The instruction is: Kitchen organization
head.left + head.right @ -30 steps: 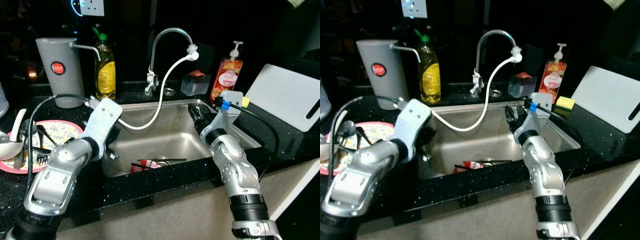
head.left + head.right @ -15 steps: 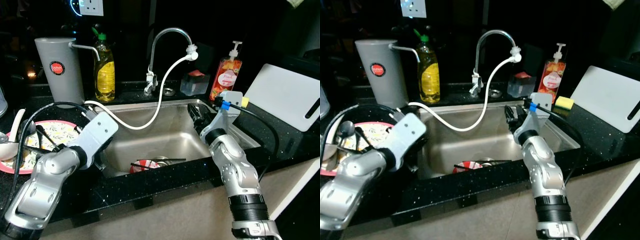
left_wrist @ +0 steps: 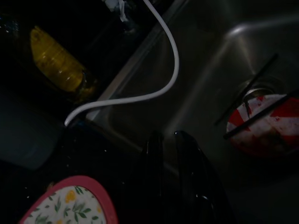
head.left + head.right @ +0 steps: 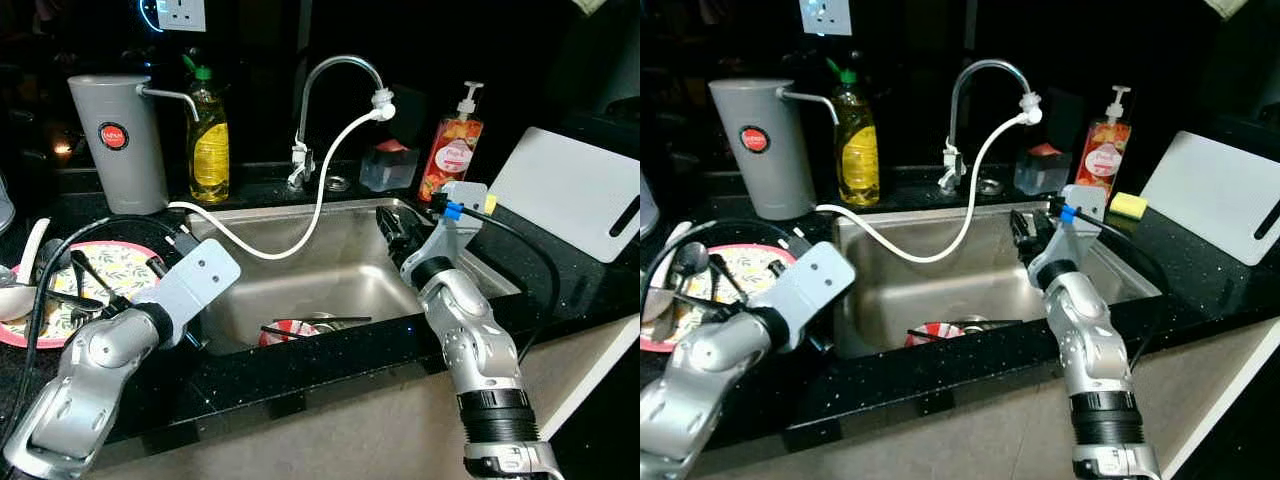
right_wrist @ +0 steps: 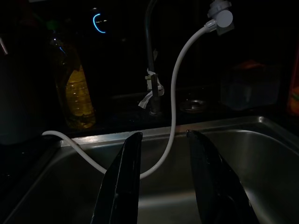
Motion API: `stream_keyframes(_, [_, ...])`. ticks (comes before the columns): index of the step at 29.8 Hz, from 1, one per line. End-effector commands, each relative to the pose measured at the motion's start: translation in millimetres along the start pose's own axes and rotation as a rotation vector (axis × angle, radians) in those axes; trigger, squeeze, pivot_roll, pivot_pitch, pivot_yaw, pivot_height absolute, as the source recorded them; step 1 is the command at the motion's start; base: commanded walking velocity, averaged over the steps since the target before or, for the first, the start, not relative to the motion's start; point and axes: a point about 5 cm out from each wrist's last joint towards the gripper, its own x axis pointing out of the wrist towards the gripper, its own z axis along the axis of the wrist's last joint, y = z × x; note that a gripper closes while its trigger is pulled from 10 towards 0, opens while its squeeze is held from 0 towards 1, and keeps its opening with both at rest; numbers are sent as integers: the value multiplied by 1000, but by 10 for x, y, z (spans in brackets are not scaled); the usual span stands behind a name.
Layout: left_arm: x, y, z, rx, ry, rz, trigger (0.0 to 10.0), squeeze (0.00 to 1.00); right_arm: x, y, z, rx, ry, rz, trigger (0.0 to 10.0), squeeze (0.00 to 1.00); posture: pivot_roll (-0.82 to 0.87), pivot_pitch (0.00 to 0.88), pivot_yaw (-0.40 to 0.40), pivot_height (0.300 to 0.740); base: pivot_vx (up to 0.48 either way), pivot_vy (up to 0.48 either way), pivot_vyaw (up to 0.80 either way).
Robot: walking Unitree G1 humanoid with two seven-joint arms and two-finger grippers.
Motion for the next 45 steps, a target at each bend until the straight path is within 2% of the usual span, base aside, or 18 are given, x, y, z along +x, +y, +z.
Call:
stream_keyframes(1, [7,-136,-70,30,35,-56,10000,0,-30,-10,-20,9,10,-5,10000,0,77,56,-77,740,0,0,0])
stream_keyframes(4, [6,-145,-83,44,54,-62,10000,0,-34,-16,-25,10,13,-6,10000,0,77,56,-77,740,0,0,0])
stream_keyframes(7, [-4,-90,-68,35,69,-51,10000,0,-41,-16,-29,11,16,-5,10000,0,91,67,-82,740,0,0,0])
stream_keyframes(8, [-23,-68,-122,31,105,-50,10000,0,-45,-13,-40,11,20,-4,10000,0,91,68,-82,740,0,0,0])
stream_keyframes(11, [-42,-76,-193,20,126,-28,10000,0,-47,-10,-48,13,22,-4,10000,0,95,71,-83,740,0,0,0])
stream_keyframes(22, [-43,-106,-179,89,121,15,10000,0,-34,23,-76,23,30,3,10000,0,96,74,-93,740,0,0,0])
stream_keyframes(37, [-32,-101,-169,76,124,20,10000,0,-58,-8,-67,16,33,-6,10000,0,80,79,-96,740,0,0,0])
stream_keyframes(45, [-21,-88,-175,73,127,18,10000,0,-36,66,-87,26,32,26,10000,0,92,82,-102,740,0,0,0])
